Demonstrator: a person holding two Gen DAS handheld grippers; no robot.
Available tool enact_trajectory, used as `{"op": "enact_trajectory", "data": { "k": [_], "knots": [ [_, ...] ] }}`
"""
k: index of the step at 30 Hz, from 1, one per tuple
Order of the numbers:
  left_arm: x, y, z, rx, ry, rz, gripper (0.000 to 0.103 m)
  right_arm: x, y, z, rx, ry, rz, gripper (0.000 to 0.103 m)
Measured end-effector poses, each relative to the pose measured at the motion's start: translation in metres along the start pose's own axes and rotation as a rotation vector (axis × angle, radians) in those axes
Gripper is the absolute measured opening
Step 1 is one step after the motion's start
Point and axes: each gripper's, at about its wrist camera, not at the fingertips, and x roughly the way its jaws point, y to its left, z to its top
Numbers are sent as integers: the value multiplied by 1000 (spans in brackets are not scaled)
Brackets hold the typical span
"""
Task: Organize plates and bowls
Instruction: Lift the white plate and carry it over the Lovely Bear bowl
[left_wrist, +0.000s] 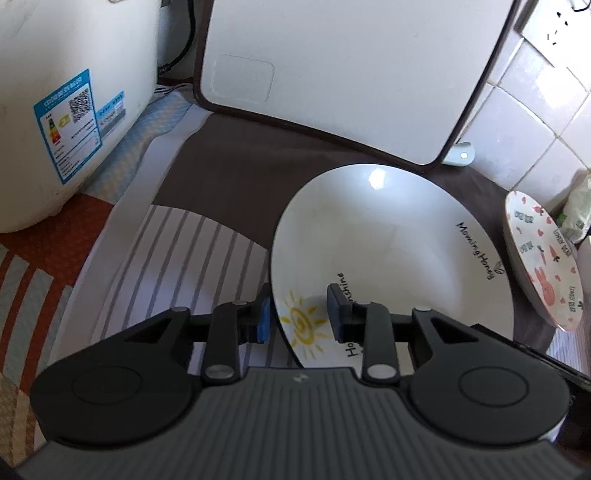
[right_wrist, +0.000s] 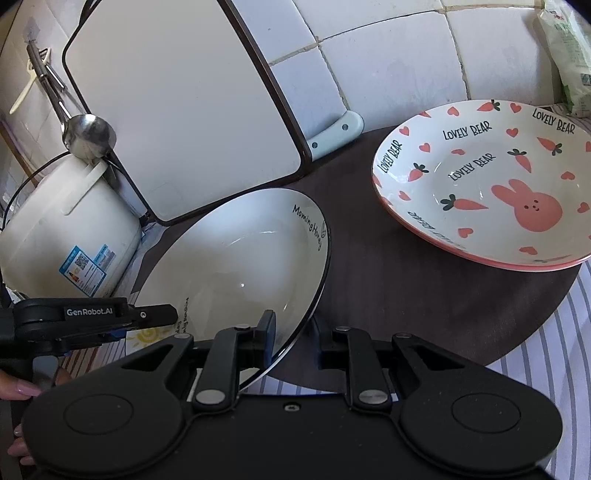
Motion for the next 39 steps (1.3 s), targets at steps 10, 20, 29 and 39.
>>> {"op": "enact_trajectory", "data": {
  "k": [10,20,29,39],
  "knots": [
    [-9,-7,-12,49,-14,1,27,-11,5,10,-54,42,-14,24],
    [-55,-39,-13,126,-19,-55,27,-70,0,19,-45,27,15,24],
    [-89,-96,-18,229,-83,-141,27,-142,-17,30,-9,-76,-28,24],
    [-77,-157,-15,269,-39,-230,27,-184,-60,44,-3,-123,-83,25]
  ]
}}
